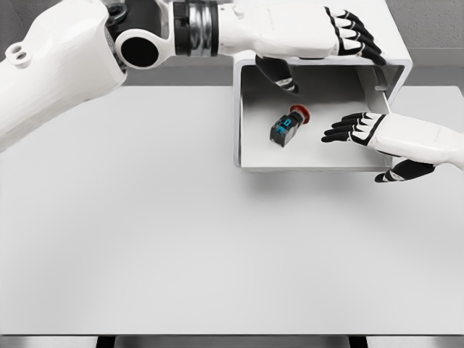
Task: Slide open multi-storey tabletop storage cabinets and put open load switch and slide close multi-storey tabletop storage cabinets
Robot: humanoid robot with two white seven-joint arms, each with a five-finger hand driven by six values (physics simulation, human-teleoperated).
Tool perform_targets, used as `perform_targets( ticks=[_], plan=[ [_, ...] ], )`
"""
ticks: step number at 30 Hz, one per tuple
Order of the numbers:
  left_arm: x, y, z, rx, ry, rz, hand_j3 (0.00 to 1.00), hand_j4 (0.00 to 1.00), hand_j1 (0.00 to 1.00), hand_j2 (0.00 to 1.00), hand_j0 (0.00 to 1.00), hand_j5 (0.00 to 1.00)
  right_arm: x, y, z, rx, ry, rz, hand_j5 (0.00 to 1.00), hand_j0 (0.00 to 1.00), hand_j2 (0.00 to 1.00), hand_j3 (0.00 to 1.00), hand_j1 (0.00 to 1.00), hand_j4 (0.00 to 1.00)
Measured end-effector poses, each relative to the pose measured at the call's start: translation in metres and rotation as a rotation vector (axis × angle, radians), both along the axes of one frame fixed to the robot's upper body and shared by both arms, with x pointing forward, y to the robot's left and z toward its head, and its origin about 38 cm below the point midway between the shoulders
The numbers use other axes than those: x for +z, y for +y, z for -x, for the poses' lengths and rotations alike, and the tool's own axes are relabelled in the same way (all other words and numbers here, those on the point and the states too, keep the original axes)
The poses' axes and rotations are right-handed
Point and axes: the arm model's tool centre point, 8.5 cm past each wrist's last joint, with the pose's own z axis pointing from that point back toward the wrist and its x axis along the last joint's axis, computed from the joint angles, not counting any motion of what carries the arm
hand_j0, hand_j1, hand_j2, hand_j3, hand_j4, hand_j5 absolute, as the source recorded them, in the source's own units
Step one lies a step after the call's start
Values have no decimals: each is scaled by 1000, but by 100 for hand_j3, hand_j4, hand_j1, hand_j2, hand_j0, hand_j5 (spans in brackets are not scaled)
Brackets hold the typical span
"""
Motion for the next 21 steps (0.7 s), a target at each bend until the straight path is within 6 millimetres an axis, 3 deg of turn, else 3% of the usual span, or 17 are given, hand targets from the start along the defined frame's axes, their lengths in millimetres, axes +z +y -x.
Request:
perform_targets(
  ticks=[4,13,15,17,21],
  plan=[
    [7,41,7,22,21,62,100,100,100,100,100,100,1,1,0,3,-1,-9,100,100,100,100,100,100],
    [-59,181,20,251,188,149,100,100,100,100,100,100,6,3,1,7,11,-56,100,100,100,100,100,100],
    [-87,210,26,317,256,147,100,100,100,100,100,100,7,4,0,10,10,-62,100,100,100,100,100,100],
    [-136,238,41,391,366,143,100,100,100,100,100,100,7,5,0,12,10,-65,100,100,100,100,100,100],
    [-135,272,46,470,366,161,100,100,100,100,100,100,6,9,-1,19,13,-70,100,100,100,100,100,100]
  ],
)
